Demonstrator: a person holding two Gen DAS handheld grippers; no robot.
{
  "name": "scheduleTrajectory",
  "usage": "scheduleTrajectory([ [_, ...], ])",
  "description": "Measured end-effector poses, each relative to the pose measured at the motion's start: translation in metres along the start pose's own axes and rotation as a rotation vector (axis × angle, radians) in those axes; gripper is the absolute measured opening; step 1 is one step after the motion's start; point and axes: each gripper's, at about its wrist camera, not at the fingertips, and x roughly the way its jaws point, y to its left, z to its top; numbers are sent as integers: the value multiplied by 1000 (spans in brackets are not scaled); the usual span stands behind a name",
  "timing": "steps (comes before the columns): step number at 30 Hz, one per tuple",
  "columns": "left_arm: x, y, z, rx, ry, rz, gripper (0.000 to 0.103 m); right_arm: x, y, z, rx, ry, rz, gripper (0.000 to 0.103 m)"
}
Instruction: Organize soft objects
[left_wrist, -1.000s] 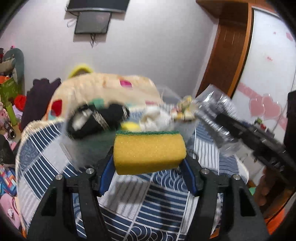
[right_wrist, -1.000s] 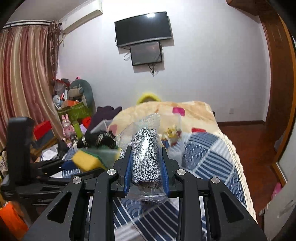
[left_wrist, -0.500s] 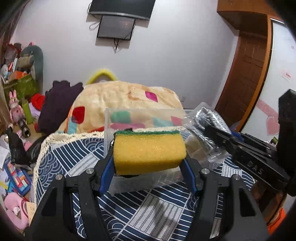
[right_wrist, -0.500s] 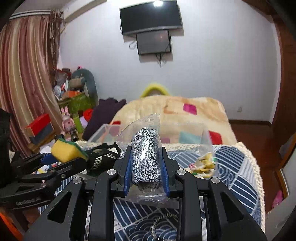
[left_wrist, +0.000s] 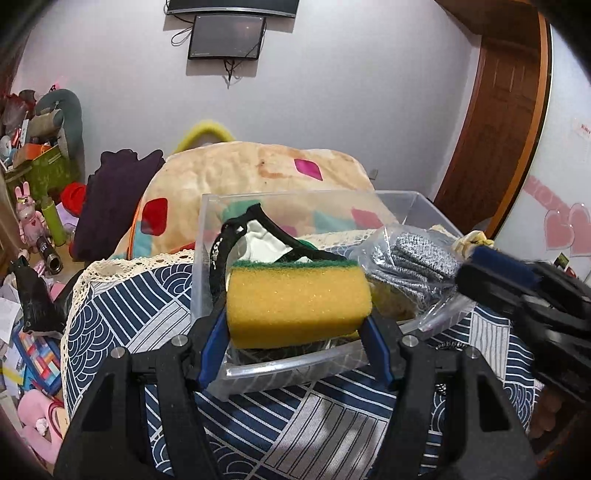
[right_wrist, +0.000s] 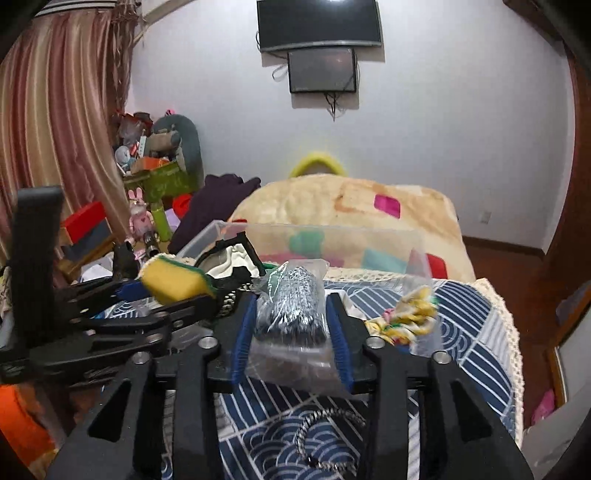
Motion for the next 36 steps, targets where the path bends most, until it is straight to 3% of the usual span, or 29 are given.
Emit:
scheduleTrajectory([
  [6, 9, -7, 2, 23, 12, 9, 64, -33, -6, -19, -16, -24, 2, 38],
  [10, 15, -8, 5, 12, 28, 3, 64, -42, -14, -36, -1, -23, -45, 65],
  [11, 16, -8, 5, 10, 31, 5, 64, -41, -16, -41, 9, -17, -62, 67],
  [20, 6, -9, 3, 14, 23, 5, 75, 19, -25, -63, 58, 174, -58, 68],
  [25, -9, -6, -4, 21, 9, -15, 76, 37, -23, -69, 46, 198, -89, 67],
  [32, -35, 0, -16, -5, -34, -44, 76, 39, -12, -67, 16, 210, -73, 18],
  [34, -42, -1, -19, 5, -50, -37, 76, 37, -10, -68, 7, 204, -69, 10],
  [36, -48, -2, -21, 13, -65, -35, 76, 34, -7, -71, 1, 195, -69, 9],
])
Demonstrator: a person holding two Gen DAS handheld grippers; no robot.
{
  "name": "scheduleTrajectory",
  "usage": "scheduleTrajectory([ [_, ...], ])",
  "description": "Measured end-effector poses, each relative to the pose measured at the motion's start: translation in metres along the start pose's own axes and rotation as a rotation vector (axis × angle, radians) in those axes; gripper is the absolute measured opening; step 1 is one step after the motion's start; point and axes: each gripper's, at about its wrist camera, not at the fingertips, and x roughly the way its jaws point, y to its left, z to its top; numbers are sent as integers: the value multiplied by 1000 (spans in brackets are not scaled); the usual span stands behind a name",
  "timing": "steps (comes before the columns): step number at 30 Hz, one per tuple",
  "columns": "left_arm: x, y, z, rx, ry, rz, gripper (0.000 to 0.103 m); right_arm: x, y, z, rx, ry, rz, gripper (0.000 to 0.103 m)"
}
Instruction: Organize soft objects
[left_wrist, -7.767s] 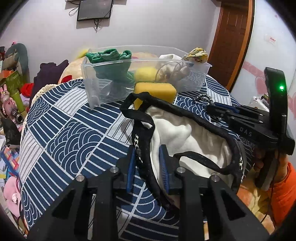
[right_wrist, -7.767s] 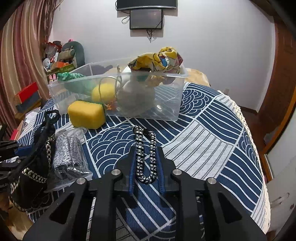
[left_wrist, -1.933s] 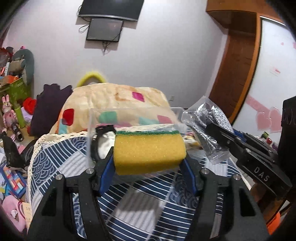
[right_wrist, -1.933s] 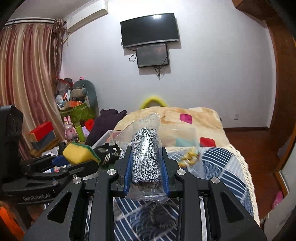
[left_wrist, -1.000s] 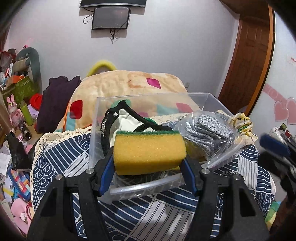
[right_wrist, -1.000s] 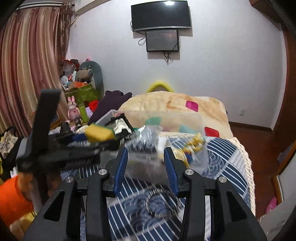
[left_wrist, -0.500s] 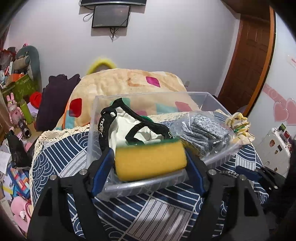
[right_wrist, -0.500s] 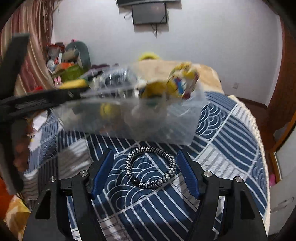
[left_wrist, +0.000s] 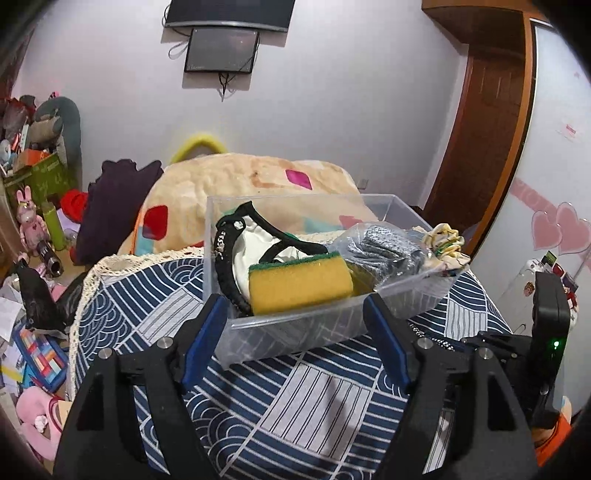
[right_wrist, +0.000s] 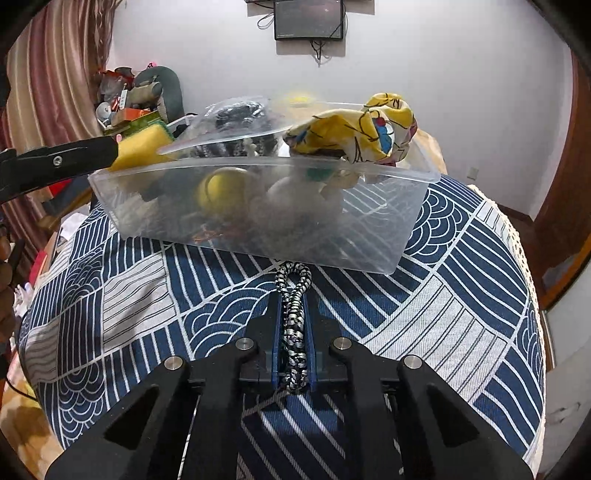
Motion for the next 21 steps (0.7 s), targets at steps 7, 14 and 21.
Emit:
scheduleTrajectory([
  [7, -31, -1, -9, 26, -87, 4, 83, -37, 16, 8, -32, -121, 47, 9],
  [14, -50, -1, -14, 19, -151, 2, 91, -67, 32, 41, -49, -275, 82, 9],
  [21, -52, -1, -20, 40, -159, 27, 91, -23, 40, 87, -20, -251, 98, 9],
])
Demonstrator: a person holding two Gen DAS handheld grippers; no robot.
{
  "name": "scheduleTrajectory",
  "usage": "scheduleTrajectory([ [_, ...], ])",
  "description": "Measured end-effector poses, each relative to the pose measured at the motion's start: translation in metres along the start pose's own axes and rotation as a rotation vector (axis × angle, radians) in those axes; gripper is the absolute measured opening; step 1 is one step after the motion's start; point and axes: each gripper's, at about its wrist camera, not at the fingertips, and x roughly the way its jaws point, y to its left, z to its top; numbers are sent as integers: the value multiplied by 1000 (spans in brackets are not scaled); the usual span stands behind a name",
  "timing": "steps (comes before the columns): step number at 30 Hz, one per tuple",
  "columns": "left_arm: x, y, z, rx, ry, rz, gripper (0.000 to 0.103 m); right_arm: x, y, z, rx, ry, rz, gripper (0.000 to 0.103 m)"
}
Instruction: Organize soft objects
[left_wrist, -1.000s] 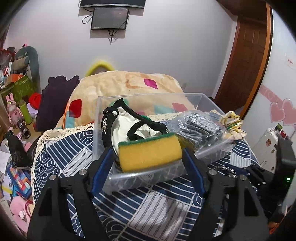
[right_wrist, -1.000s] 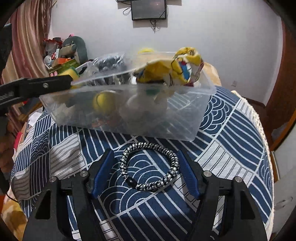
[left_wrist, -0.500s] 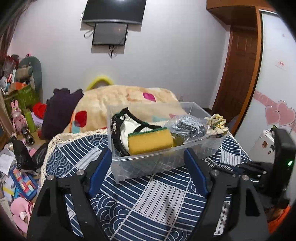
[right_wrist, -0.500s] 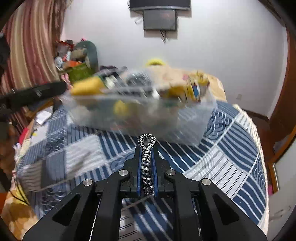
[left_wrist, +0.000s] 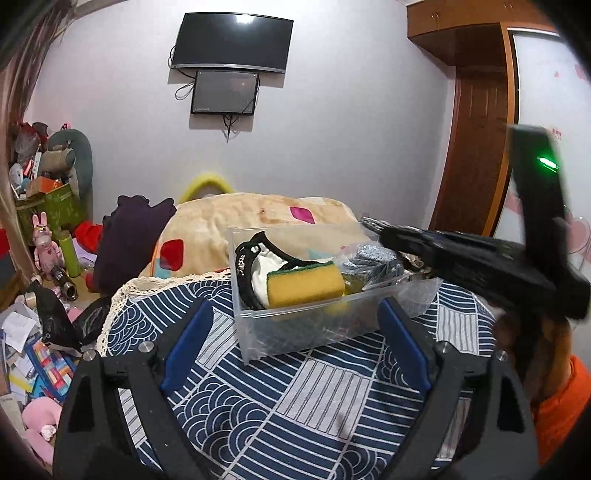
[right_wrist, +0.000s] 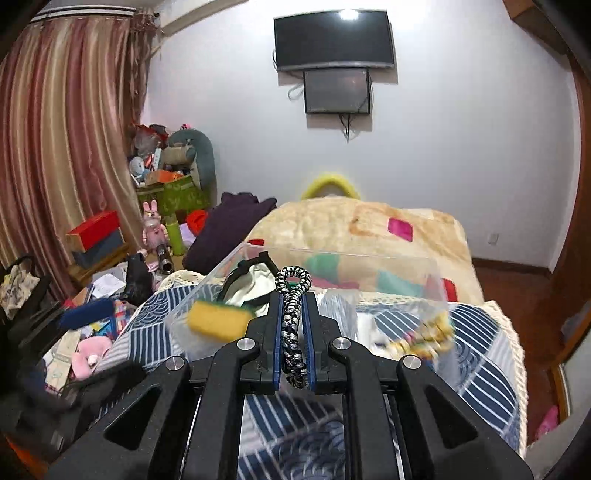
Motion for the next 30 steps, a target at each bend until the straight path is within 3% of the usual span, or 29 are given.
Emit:
scheduleTrajectory([
  [5, 1, 4, -3, -4, 0, -5, 91, 22, -6, 1, 17, 66, -9, 14],
  [6, 1, 5, -4, -7, 0, -5, 91, 24, -4, 0, 13, 72, -18, 19],
  [8, 3, 6, -4, -13, 5, -7, 91, 21, 0, -4, -9, 68, -44, 47],
  [12, 1, 7, -4, -27, -8, -6, 91, 8, 7, -5, -84, 24, -95, 53],
  [15, -4, 7, -2, -30, -20, -11, 91, -5, 7, -2, -89, -10, -113, 69],
  [25, -43, -13, 14, 35, -131, -8, 91, -82, -2, -4, -41, -158, -51, 71],
  [30, -56, -24, 20, 51, -156, -14, 91, -112, 2, -12, -50, -208, -60, 82],
])
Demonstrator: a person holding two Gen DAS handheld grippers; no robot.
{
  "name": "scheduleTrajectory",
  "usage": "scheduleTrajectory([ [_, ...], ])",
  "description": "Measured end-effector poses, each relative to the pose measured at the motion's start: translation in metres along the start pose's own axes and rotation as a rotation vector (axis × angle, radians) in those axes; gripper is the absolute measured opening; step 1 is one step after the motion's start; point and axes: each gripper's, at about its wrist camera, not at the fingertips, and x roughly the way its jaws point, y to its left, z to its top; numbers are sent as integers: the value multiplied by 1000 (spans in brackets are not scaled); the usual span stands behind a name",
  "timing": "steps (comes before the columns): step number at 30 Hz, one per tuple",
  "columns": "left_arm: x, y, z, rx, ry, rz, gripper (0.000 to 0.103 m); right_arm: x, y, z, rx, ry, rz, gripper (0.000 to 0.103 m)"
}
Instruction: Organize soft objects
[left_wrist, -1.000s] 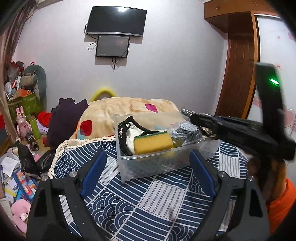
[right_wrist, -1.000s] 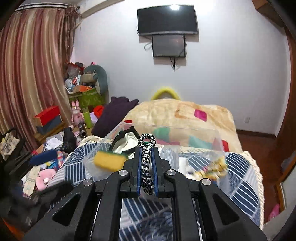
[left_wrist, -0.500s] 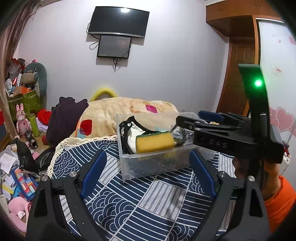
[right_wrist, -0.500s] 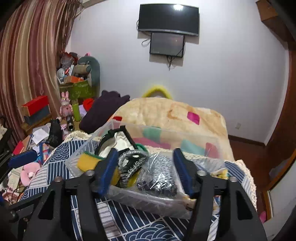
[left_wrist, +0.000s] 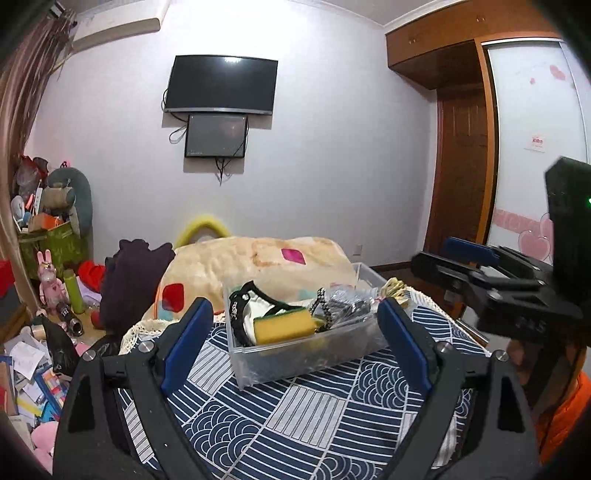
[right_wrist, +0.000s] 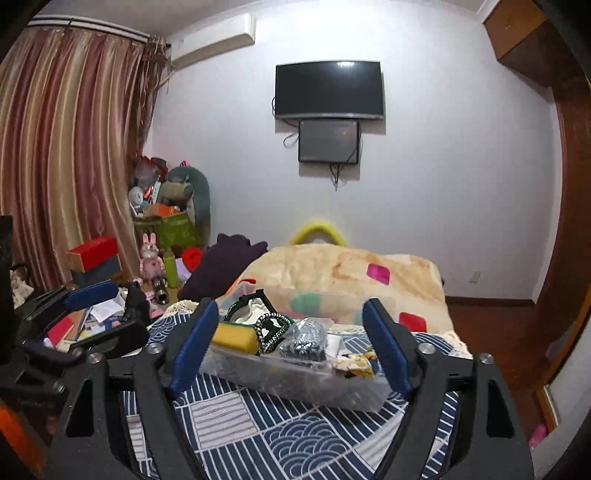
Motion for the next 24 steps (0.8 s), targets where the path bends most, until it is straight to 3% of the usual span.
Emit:
scheduleTrajectory([
  [3, -6, -3, 2, -1, -14, -2, 94, -13, -2, 0, 12, -36, -18, 83],
  [5, -11, -5, 2, -1, -25, 2, 101, -20, -2, -2, 23, -45, -21, 85],
  [14, -23, -10, -5, 9, -44, 4, 102, -33, -5, -18, 59, -61, -39, 98],
  [24, -23, -12, -13, 11, -36, 7, 102, -36, -6, -24, 67, -68, -48, 98],
])
